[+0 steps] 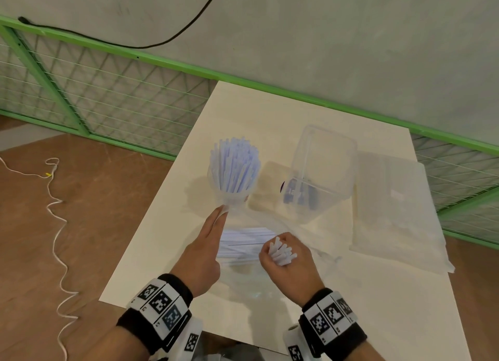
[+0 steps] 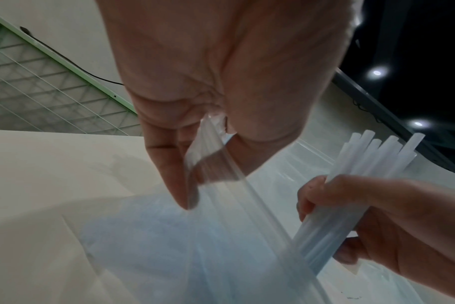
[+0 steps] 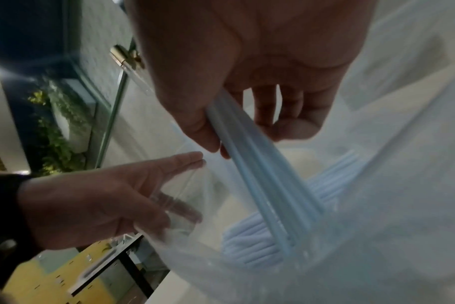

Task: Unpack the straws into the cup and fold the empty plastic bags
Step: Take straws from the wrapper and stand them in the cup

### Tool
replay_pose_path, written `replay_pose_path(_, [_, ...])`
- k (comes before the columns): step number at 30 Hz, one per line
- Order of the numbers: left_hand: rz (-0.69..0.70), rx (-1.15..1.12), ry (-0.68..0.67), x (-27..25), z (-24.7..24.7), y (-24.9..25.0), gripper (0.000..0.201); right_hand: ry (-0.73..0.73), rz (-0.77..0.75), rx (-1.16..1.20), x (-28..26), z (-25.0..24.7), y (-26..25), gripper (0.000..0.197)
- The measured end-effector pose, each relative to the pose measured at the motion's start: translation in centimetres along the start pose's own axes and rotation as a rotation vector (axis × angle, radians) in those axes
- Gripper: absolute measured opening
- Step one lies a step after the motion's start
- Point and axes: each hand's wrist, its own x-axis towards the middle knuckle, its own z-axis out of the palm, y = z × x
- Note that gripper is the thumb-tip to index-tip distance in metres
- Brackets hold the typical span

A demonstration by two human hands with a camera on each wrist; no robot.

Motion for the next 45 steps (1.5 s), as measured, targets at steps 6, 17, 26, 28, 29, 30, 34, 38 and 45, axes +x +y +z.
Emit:
replay_pose_path(6, [0.007, 0.013, -0.021, 0.1, -0.1, -0.1, 0.108, -0.054, -0.081, 0.047, 2.2, -4.0, -4.5, 0.019])
replay_pose_path(17, [0.068, 0.009, -0.018, -0.3, -0.4, 0.2, 0.103, -0.031, -0.313, 0.067, 11.6, -7.9, -14.8, 0.010])
replay_pose_path(26, [0.062, 0.023, -0.029, -0.1, -0.2, -0.2, 0.106, -0.263, -0.315, -0.186, 15.7, -4.1, -13.3, 0.027])
replay_pose_path(28, [0.065, 0.016, -0.021, -0.1, -0.2, -0.3, 0.107, -0.314, -0.336, -0.307, 16.2, -2.9, -12.1, 0.063])
replay_pose_path(29, [0.064, 0.012, -0.018, -0.1, -0.2, -0.3, 0.108, -0.317, -0.312, -0.355, 16.2, -2.8, -11.7, 0.082])
replay_pose_path(30, [0.060, 0.005, -0.014, -0.1, -0.2, -0.3, 0.108, -0.300, -0.283, -0.357, 16.1, -3.0, -11.4, 0.097])
replay_pose_path(34, [0.050, -0.019, 0.000, -0.2, -0.1, -0.5, 0.107, -0.018, -0.423, -0.089, 13.8, -4.4, -11.2, 0.120])
replay_pose_path(38, [0.050, 0.003, 0.004, -0.1, 0.0, -0.6, 0.107, 0.114, -0.561, -0.154, 11.6, -2.4, -10.4, 0.088])
replay_pose_path(45, [0.048, 0.021, 0.005, 0.1, 0.1, -0.7, 0.106, 0.006, -0.633, -0.479, 12.4, 1.3, -8.6, 0.059])
